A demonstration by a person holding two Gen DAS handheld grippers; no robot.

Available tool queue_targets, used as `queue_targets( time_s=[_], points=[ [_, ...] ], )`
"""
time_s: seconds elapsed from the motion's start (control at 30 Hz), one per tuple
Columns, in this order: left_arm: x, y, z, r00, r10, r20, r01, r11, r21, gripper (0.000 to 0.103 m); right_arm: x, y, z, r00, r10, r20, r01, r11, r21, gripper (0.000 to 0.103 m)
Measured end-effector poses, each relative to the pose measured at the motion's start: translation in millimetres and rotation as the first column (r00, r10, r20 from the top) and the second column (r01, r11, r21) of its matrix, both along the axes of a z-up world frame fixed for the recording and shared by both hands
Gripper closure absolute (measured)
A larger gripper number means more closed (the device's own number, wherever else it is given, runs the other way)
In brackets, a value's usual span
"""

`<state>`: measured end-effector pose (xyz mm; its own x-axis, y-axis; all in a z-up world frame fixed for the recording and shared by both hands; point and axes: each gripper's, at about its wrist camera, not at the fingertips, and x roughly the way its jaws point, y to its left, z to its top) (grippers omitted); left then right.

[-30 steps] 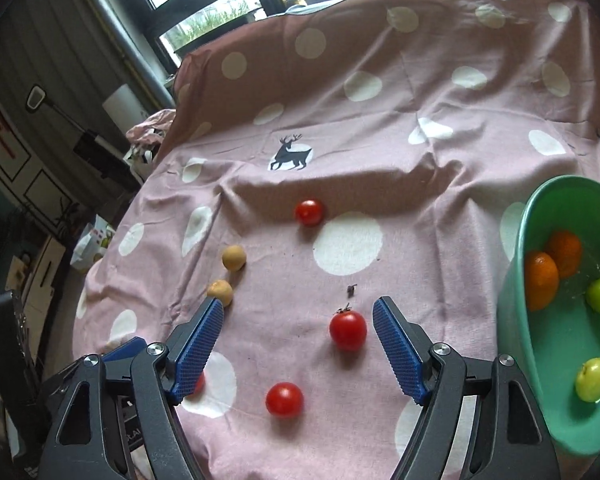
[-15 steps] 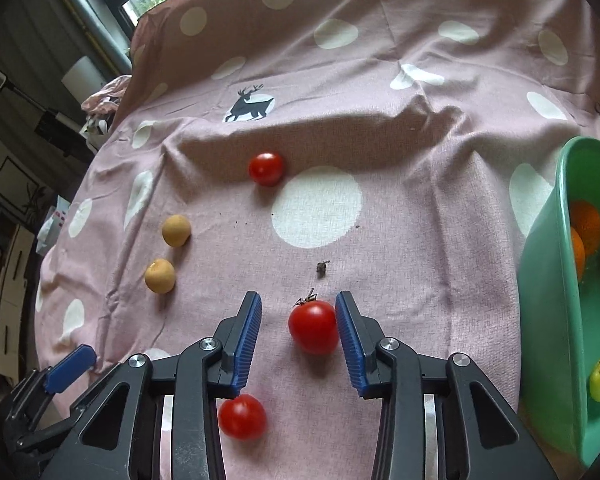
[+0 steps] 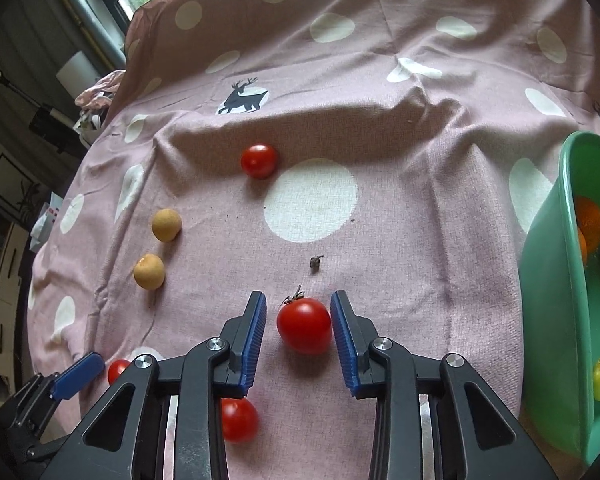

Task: Organize fruits
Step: 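Grasp the stemmed red tomato with the right gripper while the left grasps a round red tomato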

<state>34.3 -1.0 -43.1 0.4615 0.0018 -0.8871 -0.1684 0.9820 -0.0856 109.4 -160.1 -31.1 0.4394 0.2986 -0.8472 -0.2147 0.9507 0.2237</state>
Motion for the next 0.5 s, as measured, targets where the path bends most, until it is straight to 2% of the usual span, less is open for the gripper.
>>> queue_targets(
  time_s=[0.17,0.27,0.33,0.4,0.5],
  points=[
    [5,-4,-14,0.998,-0.016,-0.054,0.014,0.999,-0.035,0.051,1,1,-4,1.000,-0.004,-0.010,0.004,1.000,-0.003,0.070],
    [7,-7,-15,0.999,-0.013,-0.047,0.013,1.000,-0.009,0.054,1,1,-5,1.000,-0.005,-0.009,0.005,1.000,-0.015,0.071],
    [8,-7,-15,0.999,-0.009,-0.036,0.008,1.000,-0.010,0.056,2,2,-6,1.000,-0.005,-0.010,0.005,1.000,-0.021,0.073],
    [8,-5,-15,1.000,0.008,-0.027,-0.008,1.000,-0.008,0.064,2,2,-7,1.000,-0.006,-0.012,0.006,1.000,-0.020,0.073],
    [9,-2,-15,1.000,0.018,-0.011,-0.019,1.000,-0.023,0.065,2,2,-7,1.000,-0.009,-0.010,0.008,1.000,-0.020,0.074]
  ],
)
